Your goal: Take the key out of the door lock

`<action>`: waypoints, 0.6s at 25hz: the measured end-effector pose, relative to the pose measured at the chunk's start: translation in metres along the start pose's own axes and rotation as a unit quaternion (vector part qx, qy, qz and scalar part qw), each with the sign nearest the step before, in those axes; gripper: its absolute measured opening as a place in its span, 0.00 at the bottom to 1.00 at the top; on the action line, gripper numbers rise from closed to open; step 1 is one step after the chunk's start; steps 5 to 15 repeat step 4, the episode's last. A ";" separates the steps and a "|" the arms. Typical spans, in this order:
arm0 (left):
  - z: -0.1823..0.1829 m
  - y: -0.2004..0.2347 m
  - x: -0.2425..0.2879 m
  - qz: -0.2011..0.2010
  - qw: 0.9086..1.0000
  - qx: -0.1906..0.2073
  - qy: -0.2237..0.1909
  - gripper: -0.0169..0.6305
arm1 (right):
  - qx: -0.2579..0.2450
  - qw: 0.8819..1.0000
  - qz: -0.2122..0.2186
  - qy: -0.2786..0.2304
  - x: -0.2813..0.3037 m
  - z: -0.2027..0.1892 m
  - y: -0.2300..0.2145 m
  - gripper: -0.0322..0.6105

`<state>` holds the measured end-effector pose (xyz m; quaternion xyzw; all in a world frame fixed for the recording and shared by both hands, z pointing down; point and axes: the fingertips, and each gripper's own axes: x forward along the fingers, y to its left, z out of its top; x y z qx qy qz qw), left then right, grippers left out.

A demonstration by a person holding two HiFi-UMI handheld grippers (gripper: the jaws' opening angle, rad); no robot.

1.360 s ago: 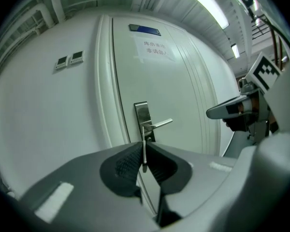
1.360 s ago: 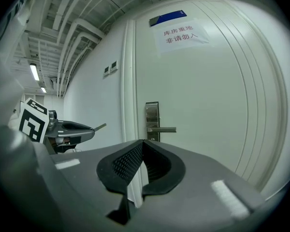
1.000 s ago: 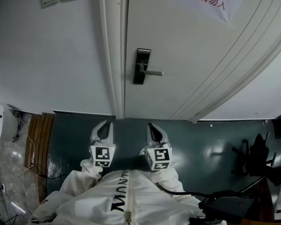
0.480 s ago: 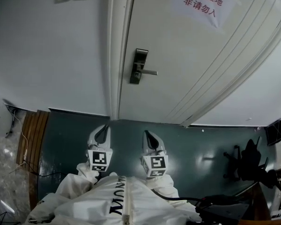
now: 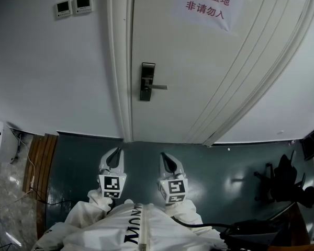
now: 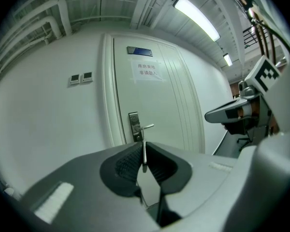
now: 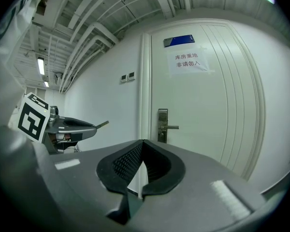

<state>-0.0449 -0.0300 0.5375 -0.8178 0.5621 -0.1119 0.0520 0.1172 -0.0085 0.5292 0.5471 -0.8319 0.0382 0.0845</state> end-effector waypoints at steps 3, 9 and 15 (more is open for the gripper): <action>0.005 -0.004 0.001 -0.006 1.000 0.011 -0.003 0.06 | 0.002 1.000 -0.005 -0.005 -0.004 0.001 -0.002 0.05; 0.006 -0.006 0.002 -0.008 1.000 0.015 -0.005 0.06 | 0.003 1.000 -0.008 -0.007 -0.005 0.001 -0.003 0.05; 0.006 -0.006 0.002 -0.008 1.000 0.015 -0.005 0.06 | 0.003 1.000 -0.008 -0.007 -0.005 0.001 -0.003 0.05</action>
